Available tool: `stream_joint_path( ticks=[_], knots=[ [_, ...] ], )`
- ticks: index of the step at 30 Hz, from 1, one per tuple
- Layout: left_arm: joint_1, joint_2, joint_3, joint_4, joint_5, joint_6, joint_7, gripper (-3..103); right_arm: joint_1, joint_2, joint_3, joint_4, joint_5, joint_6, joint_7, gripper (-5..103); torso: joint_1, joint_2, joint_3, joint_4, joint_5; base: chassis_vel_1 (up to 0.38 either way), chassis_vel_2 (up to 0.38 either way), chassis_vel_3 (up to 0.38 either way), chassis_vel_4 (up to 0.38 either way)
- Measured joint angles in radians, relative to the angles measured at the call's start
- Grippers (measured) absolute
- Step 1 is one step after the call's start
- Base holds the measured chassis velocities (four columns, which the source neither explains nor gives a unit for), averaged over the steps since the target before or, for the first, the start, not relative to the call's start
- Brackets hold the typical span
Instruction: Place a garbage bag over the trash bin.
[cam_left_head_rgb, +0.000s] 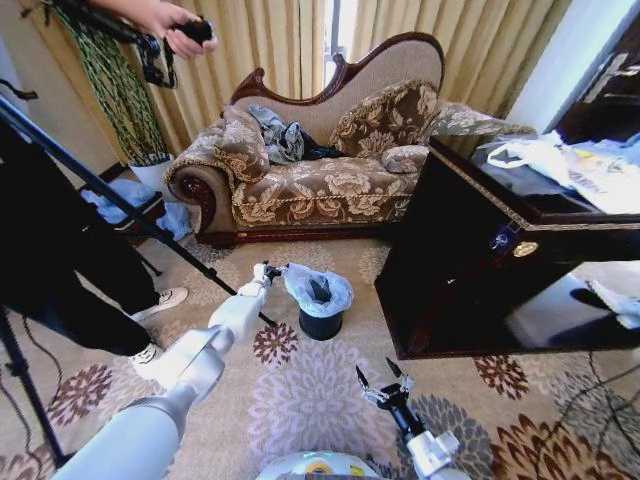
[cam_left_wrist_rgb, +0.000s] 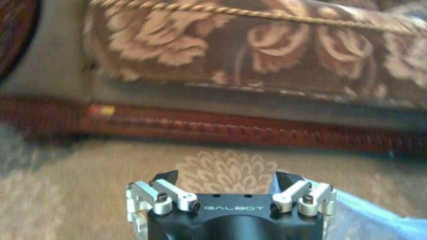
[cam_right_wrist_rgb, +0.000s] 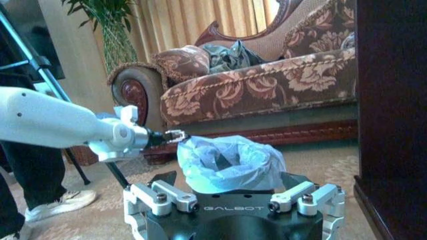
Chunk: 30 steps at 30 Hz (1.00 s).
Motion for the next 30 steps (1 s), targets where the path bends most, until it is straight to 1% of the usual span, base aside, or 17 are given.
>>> stream_joint_path(
  ticks=[1, 3, 4, 6, 9, 10, 11, 13, 18, 20, 22, 23, 25, 27, 28, 29, 30],
  knots=[
    [0.011, 0.003, -0.016, -0.013, -0.055, 0.009, -0.001, 98, 0.004, -0.002, -0.003, 0.003, -0.001, -0.001, 0.001, 100, 0.000, 0.000, 0.000, 0.0001, 0.0001, 0.000, 0.000, 0.000, 0.000],
    [0.014, 0.005, -0.021, -0.019, -0.078, 0.013, 0.000, 98, 0.004, -0.004, -0.004, 0.005, -0.002, -0.002, 0.001, 100, 0.000, 0.000, 0.000, 0.0002, 0.0000, 0.000, 0.000, 0.000, 0.000],
    [0.024, 0.011, -0.032, -0.035, -0.131, 0.032, 0.006, 99, 0.004, -0.005, -0.009, 0.006, -0.005, -0.002, 0.001, 100, 0.000, 0.000, 0.000, 0.0002, 0.0001, 0.000, 0.000, 0.000, 0.000],
    [0.030, 0.014, -0.038, -0.043, -0.157, 0.044, 0.006, 99, 0.003, -0.005, -0.011, 0.006, -0.008, -0.003, 0.001, 100, 0.000, 0.000, 0.000, 0.0003, 0.0002, 0.000, 0.000, 0.000, 0.000],
    [0.046, 0.013, -0.057, -0.053, -0.263, 0.085, 0.008, 102, -0.006, -0.002, -0.013, 0.006, -0.015, 0.001, 0.001, 100, 0.000, 0.000, 0.000, 0.0003, 0.0002, 0.000, 0.000, 0.000, 0.000],
    [0.055, 0.010, -0.066, -0.059, -0.311, 0.097, 0.012, 100, -0.012, 0.000, -0.011, 0.006, -0.016, 0.003, 0.001, 100, 0.000, 0.000, 0.000, 0.0003, 0.0001, 0.000, 0.000, 0.000, 0.000],
    [0.055, 0.010, -0.066, -0.059, -0.311, 0.097, 0.012, 100, -0.012, 0.000, -0.011, 0.006, -0.016, 0.003, 0.001, 100, 0.000, 0.000, 0.000, 0.0003, 0.0001, 0.000, 0.000, 0.000, 0.000],
    [0.076, 0.012, -0.073, -0.095, -0.391, 0.116, 0.026, 98, -0.018, -0.002, -0.005, 0.007, -0.012, 0.011, 0.002, 100, 0.000, 0.000, 0.000, 0.0000, -0.0003, 0.000, 0.000, 0.000, 0.000],
    [0.104, 0.033, -0.062, -0.164, -0.446, 0.121, 0.039, 98, 0.024, -0.020, -0.023, 0.013, -0.007, 0.012, 0.025, 100, 0.000, 0.000, 0.000, -0.0002, -0.0004, 0.000, 0.000, 0.000, 0.000],
    [0.116, 0.047, -0.054, -0.193, -0.448, 0.099, 0.039, 97, 0.112, -0.029, -0.064, 0.006, -0.017, 0.000, 0.063, 100, 0.000, 0.000, 0.000, 0.0002, 0.0003, 0.000, 0.000, 0.000, 0.000],
    [0.116, 0.049, -0.064, -0.174, -0.431, 0.060, 0.038, 97, 0.201, -0.038, -0.127, -0.011, -0.028, -0.026, 0.102, 100, 0.000, 0.000, 0.000, 0.0002, 0.0000, 0.000, 0.000, 0.000, 0.000],
    [0.116, 0.049, -0.064, -0.174, -0.431, 0.060, 0.038, 97, 0.201, -0.038, -0.127, -0.011, -0.028, -0.026, 0.102, 100, 0.000, 0.000, 0.000, 0.0002, 0.0000, 0.000, 0.000, 0.000, 0.000],
    [0.117, 0.053, -0.082, -0.162, -0.435, 0.039, 0.040, 94, 0.274, -0.049, -0.192, -0.038, -0.031, -0.047, 0.125, 100, 0.000, 0.000, 0.000, 0.0005, 0.0000, 0.000, 0.000, 0.000, 0.000],
    [0.155, 0.077, -0.088, -0.235, -0.467, 0.044, 0.049, 97, 0.348, -0.058, -0.251, -0.077, -0.034, -0.080, 0.141, 100, 0.000, 0.000, 0.000, 0.0000, -0.0001, 0.000, 0.000, 0.000, 0.000],
    [0.195, 0.103, -0.089, -0.323, -0.482, 0.058, 0.047, 99, 0.405, -0.062, -0.292, -0.109, -0.046, -0.104, 0.170, 100, 0.000, 0.000, 0.000, -0.0001, -0.0002, 0.000, 0.000, 0.000, 0.000],
    [0.195, 0.103, -0.089, -0.323, -0.482, 0.058, 0.047, 99, 0.405, -0.062, -0.292, -0.109, -0.046, -0.104, 0.170, 100, 0.000, 0.000, 0.000, -0.0001, -0.0002, 0.000, 0.000, 0.000, 0.000],
    [0.247, 0.142, -0.088, -0.443, -0.505, 0.079, 0.025, 97, 0.485, -0.066, -0.347, -0.145, -0.054, -0.139, 0.205, 100, 0.000, 0.000, 0.000, -0.0004, -0.0008, 0.000, 0.000, 0.000, 0.000]
  ],
)
